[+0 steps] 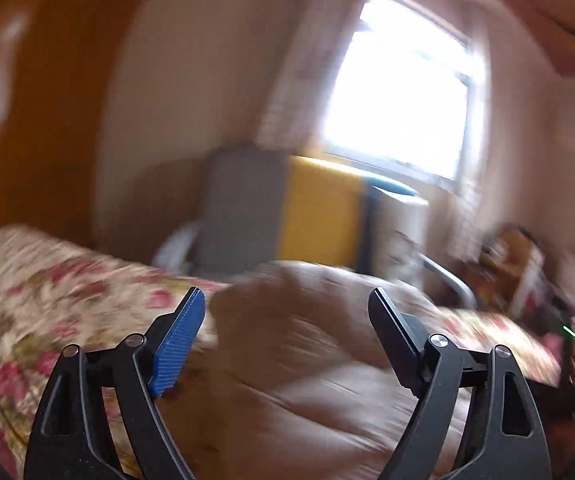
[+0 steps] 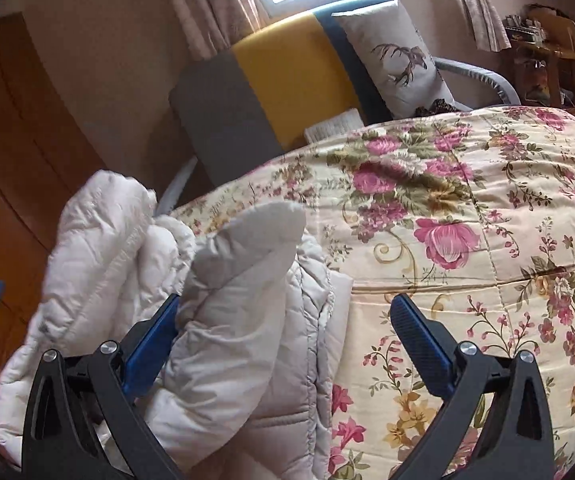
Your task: Fold large clothes
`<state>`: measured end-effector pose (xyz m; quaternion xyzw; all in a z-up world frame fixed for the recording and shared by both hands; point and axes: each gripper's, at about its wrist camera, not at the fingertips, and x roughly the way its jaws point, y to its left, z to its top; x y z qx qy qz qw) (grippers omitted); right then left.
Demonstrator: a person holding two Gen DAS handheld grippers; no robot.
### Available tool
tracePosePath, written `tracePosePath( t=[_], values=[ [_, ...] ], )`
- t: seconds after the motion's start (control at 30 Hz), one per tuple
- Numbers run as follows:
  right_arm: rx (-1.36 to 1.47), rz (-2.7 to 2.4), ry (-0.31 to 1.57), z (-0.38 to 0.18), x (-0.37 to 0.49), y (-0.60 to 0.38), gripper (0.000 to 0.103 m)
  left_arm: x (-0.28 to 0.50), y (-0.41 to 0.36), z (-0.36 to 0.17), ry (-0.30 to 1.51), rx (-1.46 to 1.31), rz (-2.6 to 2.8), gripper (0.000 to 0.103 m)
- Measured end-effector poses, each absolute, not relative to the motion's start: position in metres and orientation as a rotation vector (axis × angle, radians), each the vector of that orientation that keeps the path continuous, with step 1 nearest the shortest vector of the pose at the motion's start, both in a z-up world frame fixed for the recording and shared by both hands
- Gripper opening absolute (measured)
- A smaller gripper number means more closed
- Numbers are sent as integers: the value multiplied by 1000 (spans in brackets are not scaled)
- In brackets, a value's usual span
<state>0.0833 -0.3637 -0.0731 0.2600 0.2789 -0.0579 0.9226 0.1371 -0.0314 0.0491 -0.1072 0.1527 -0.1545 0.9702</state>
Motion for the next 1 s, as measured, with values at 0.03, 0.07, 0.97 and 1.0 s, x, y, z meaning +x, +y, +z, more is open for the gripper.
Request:
tracePosePath(
  t=[0.03, 0.07, 0.97, 1.0],
  values=[
    [555, -132, 523, -68, 71, -367, 101, 154, -18, 44, 330, -257, -265, 83],
    [573, -157, 487, -65, 62, -370, 101, 169, -5, 36, 360, -293, -219, 83],
    [517, -105, 787, -153, 129, -369, 101, 166, -199, -18, 469, 296, -776, 81],
    [520, -107, 789, -153, 129, -368, 101, 164, -207, -20, 463, 325, -790, 81]
  ],
)
